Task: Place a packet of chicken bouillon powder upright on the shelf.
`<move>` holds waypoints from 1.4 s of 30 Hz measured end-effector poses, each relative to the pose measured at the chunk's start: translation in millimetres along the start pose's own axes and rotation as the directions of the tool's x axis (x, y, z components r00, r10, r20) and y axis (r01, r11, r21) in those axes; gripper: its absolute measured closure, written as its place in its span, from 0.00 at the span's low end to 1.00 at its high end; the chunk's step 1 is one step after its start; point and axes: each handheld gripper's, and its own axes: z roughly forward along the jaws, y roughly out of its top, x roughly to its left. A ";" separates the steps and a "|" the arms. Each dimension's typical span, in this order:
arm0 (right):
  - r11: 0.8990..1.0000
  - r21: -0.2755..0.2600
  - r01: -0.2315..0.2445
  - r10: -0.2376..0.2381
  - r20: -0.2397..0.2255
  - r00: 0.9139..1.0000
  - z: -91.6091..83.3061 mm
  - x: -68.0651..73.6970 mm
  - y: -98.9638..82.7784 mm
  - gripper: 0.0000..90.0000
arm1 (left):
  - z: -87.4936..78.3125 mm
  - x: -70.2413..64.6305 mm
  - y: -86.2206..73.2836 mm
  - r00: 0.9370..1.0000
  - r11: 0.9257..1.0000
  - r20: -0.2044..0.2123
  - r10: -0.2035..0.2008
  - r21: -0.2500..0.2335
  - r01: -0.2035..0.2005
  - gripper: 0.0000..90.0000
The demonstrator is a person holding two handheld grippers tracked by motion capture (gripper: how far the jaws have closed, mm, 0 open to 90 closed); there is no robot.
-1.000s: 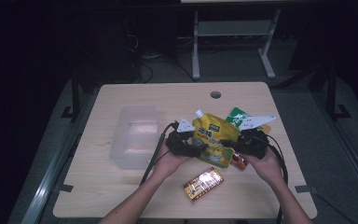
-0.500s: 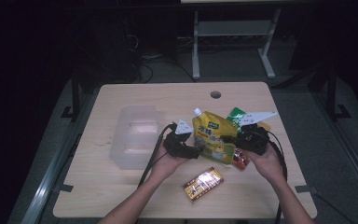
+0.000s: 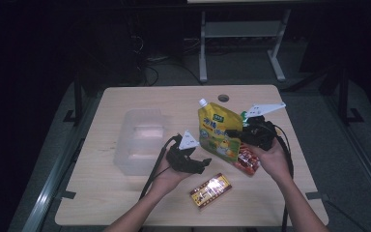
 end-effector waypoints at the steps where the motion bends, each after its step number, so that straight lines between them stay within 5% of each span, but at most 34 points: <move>1: 1.000 0.000 0.000 0.000 0.000 1.000 0.0 0.0 0.0 1.00 | 0.0 0.0 0.0 1.000 1.000 0.000 0.000 0.000 0.000 0.28; 24: 0.995 -0.059 0.086 -0.090 -0.070 0.993 18.4 35.6 61.2 1.00 | -35.6 -28.3 -22.5 0.995 0.993 0.050 0.090 -0.075 -0.086 0.27; 29: 0.991 -0.075 0.115 -0.122 -0.103 0.987 28.7 47.5 75.5 1.00 | -38.9 -36.8 -28.0 0.991 0.991 0.064 0.120 -0.070 -0.116 0.27; 42: 0.985 -0.091 0.144 -0.156 -0.152 0.976 65.3 79.7 102.1 1.00 | -44.8 -43.2 -49.5 0.989 0.992 0.082 0.119 -0.041 -0.116 0.26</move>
